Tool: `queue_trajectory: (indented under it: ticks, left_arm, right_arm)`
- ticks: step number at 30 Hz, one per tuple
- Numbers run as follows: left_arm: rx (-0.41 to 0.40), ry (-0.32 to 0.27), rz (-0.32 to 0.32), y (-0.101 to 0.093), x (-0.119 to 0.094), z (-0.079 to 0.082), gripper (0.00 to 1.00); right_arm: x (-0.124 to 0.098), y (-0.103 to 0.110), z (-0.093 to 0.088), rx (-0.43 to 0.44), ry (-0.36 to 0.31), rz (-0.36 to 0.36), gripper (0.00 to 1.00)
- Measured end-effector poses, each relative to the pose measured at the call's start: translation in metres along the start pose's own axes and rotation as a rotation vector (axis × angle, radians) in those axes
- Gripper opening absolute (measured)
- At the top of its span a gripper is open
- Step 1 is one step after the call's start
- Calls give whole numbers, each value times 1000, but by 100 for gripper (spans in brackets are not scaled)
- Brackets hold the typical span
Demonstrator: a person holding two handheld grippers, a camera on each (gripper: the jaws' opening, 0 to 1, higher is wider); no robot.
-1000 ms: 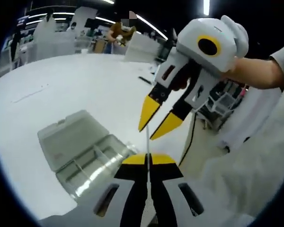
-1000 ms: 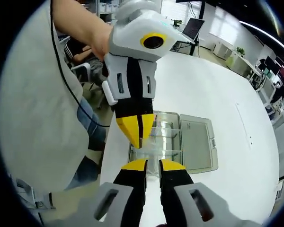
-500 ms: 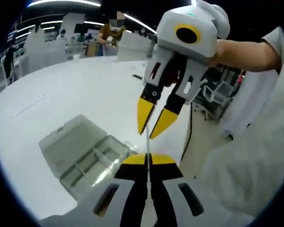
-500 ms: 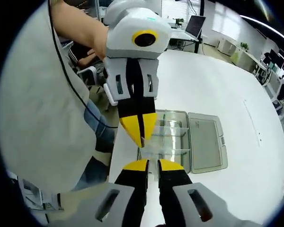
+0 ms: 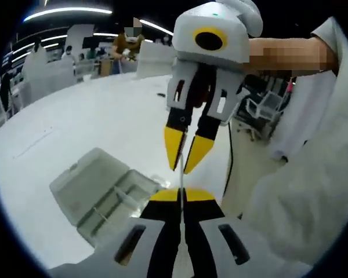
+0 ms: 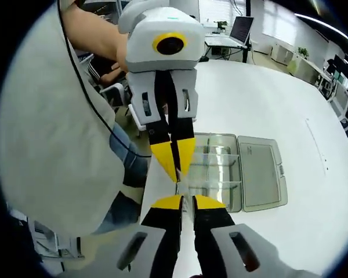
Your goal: Insert the divider into the dual guide fixture by aligning both edges with the guide slots and pushing it downward to the bottom, including one-sided entry, uneven engagement, binding, and posture correction.
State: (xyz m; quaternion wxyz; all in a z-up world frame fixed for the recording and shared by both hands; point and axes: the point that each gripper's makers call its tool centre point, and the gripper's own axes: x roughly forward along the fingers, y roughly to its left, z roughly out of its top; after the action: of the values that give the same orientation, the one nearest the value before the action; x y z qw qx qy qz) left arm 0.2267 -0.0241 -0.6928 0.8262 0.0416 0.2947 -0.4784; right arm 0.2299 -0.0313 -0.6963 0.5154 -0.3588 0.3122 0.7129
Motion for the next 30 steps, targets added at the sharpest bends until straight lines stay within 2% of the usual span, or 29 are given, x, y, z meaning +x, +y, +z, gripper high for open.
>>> queue_trajectory:
  ticks: [10,22,30]
  left_arm:
    - [28,5,-6,-1,1,-2,0]
    - [-26,9,-9,2,1,-7,0]
    - [-60,14,-1,5,2,-8,0]
  right_arm:
    - [-1,4,1,20,-8,18,0]
    - [0,9,4,41,-18,29,0]
    - [1,9,5,94,2,23,0]
